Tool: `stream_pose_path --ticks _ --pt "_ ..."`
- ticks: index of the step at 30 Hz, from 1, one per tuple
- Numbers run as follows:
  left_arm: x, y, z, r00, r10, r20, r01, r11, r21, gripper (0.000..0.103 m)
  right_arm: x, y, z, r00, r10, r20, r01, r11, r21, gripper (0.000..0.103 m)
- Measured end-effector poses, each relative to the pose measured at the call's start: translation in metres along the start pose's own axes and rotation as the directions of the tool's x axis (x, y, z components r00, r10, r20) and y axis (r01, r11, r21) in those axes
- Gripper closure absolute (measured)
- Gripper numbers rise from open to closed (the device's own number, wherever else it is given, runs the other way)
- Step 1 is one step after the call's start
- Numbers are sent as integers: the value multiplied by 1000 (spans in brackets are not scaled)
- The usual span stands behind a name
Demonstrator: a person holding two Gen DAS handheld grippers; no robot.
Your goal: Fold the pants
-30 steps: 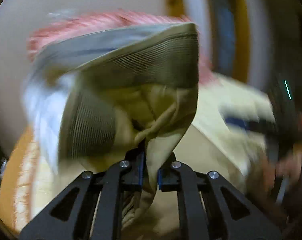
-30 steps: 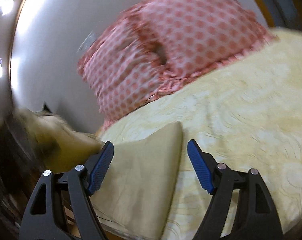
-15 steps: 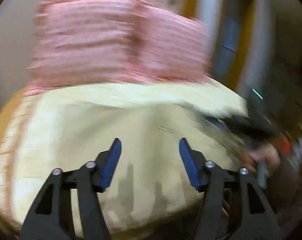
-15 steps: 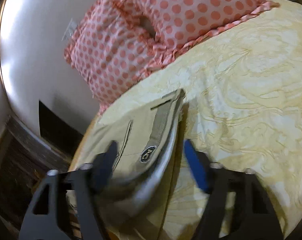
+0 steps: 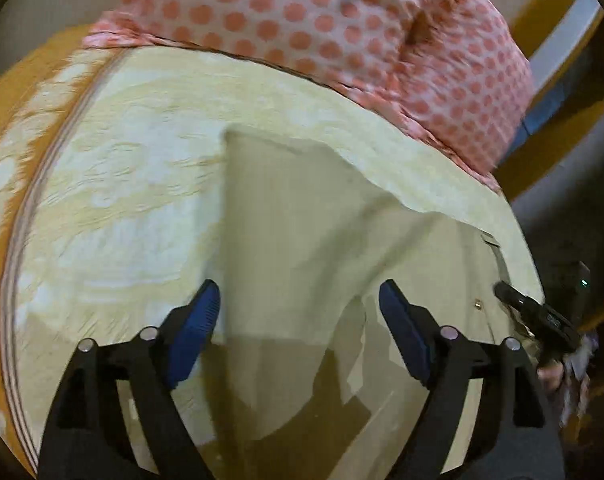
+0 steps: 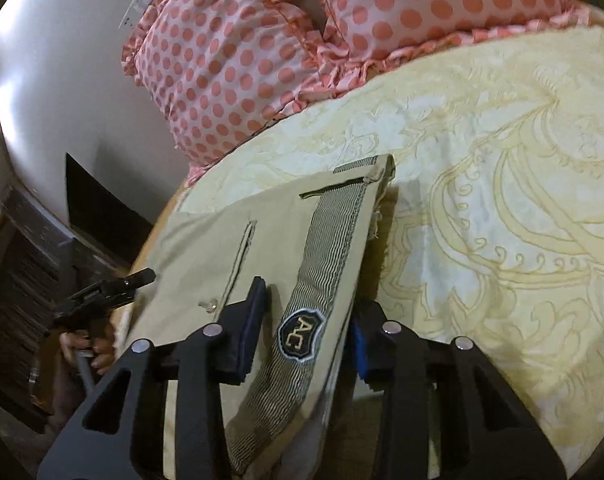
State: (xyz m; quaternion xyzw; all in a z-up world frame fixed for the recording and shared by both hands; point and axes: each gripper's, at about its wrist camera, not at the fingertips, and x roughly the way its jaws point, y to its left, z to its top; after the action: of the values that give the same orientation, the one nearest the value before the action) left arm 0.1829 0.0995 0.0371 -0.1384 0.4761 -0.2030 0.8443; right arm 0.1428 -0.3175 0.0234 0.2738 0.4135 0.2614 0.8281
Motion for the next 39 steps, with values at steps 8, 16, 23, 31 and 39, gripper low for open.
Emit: stream_pose_path --ticks 8,16,23,31,39 --pt "3 -6 28 1000 0 25 0 1000 9 98 5 -3 40 989 146 -15 -146 989 18 91" --pt "60 -28 103 979 173 108 -181 981 64 93 39 -20 122 994 -64 89 68 997 -40 92" --pt "14 -47 75 922 254 291 -297 948 112 40 2 3 98 951 -224 211 253 960 -120 19" --pt "62 -61 45 995 86 45 -90 992 84 33 34 -13 72 1000 -7 11 6 996 86 11" --pt "3 -90 -22 935 294 198 -321 940 120 12 -16 32 10 973 -205 110 202 979 35 2"
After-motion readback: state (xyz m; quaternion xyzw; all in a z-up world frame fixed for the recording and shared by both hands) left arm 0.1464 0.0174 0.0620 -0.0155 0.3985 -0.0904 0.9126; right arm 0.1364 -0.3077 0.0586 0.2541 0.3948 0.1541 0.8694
